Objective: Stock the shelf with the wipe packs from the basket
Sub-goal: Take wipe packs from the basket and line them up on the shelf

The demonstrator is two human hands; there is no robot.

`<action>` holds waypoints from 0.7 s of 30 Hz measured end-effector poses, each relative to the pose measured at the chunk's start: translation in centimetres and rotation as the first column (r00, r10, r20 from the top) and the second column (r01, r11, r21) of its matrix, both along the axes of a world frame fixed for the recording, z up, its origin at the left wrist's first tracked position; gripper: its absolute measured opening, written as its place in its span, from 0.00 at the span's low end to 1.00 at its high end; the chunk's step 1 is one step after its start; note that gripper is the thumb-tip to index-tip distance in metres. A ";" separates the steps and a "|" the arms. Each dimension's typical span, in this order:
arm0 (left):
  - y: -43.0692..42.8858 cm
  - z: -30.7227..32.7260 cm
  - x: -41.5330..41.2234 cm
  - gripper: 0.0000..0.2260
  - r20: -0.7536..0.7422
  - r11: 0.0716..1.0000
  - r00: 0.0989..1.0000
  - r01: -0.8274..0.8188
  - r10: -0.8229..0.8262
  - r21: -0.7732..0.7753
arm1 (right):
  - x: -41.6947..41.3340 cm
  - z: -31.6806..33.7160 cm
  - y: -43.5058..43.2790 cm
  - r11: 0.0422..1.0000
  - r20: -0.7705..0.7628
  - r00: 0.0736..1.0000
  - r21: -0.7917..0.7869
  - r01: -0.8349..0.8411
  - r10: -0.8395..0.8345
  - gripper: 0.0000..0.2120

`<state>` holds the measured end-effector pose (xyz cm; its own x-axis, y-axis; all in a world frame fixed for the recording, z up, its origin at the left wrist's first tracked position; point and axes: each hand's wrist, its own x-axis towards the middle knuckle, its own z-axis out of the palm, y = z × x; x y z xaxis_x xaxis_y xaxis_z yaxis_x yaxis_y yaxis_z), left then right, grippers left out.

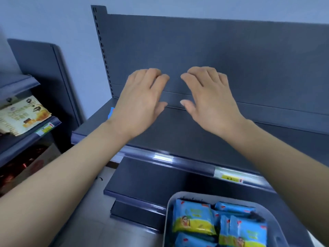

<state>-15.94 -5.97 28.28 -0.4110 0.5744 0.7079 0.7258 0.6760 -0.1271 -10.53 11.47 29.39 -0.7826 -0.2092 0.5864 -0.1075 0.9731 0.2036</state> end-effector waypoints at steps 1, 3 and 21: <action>0.7 -0.1 1.7 0.22 -0.010 1.000 1.000 -0.002 0.002 0.014 | 1.7 0.0 0.7 1.000 -0.010 1.000 0.002 -0.012 0.012 0.25; 2.1 -0.6 5.2 0.22 -0.010 0.999 1.000 0.000 0.001 0.041 | 5.1 -0.3 2.2 1.000 -0.026 0.999 0.003 -0.028 0.028 0.24; 7.9 -22.2 19.6 0.22 0.660 0.966 0.747 0.106 0.080 -0.237 | 20.1 -20.5 13.3 0.999 0.505 0.862 -0.013 0.050 -0.037 0.19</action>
